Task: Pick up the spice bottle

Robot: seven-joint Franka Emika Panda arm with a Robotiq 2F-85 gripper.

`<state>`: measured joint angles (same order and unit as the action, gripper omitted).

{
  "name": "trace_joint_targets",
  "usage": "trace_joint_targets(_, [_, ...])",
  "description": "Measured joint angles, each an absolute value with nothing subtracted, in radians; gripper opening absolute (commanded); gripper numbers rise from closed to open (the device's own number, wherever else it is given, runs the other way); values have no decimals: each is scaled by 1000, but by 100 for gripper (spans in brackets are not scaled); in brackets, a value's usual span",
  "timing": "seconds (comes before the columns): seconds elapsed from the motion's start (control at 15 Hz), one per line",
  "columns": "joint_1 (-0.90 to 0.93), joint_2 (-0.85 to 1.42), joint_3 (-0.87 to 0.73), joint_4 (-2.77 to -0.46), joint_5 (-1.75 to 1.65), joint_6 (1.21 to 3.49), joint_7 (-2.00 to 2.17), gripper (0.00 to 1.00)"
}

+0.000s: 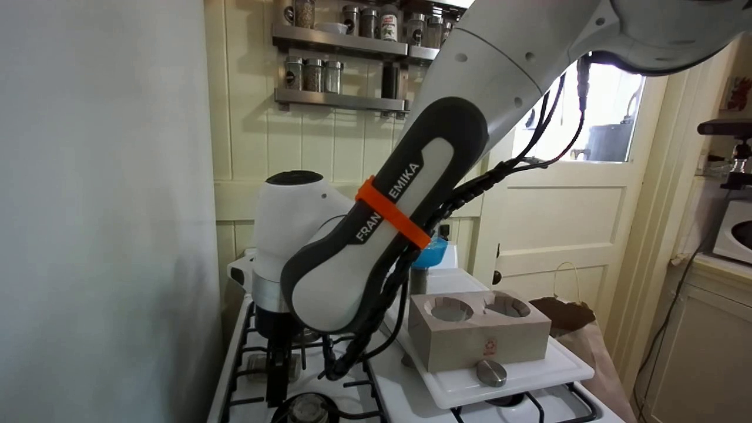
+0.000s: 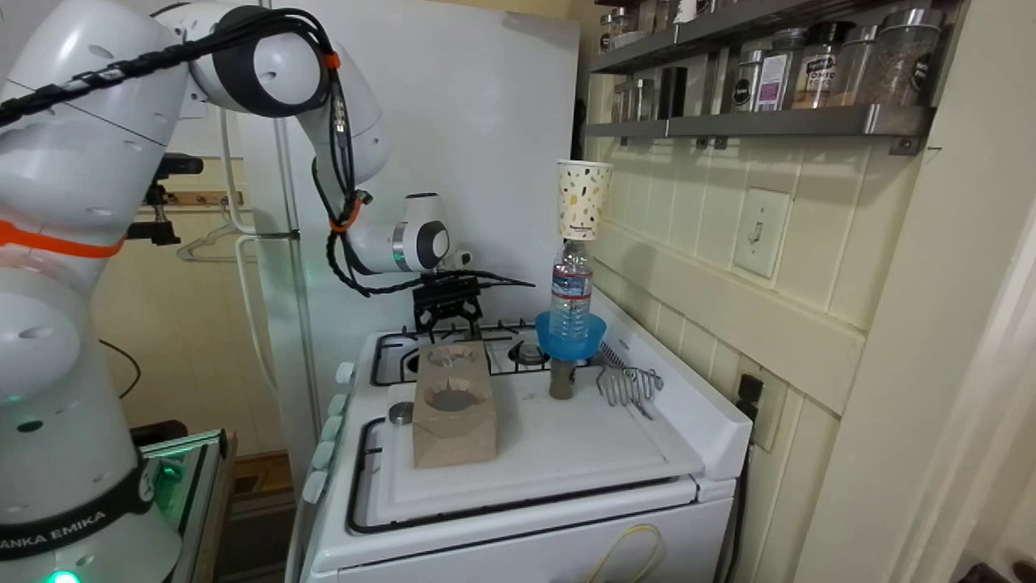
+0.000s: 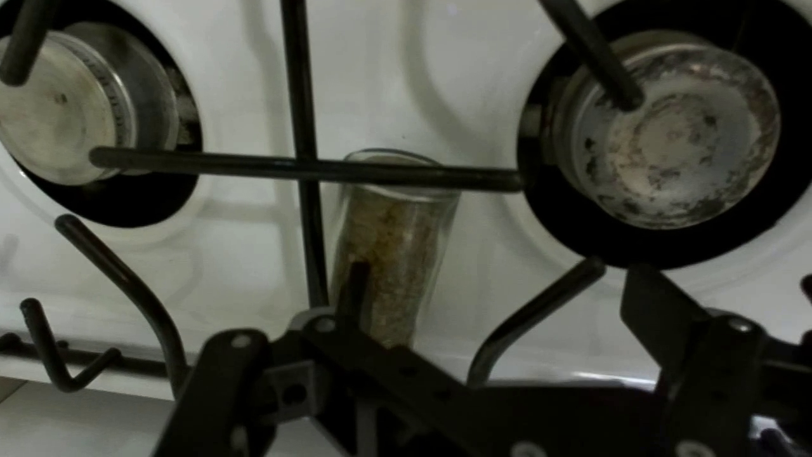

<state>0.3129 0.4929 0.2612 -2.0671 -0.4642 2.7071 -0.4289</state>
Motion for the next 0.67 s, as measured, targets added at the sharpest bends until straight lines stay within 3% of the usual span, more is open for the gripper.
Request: trace_joint_targets(0.67, [311, 411, 297, -2123, -411, 2692, -402, 100])
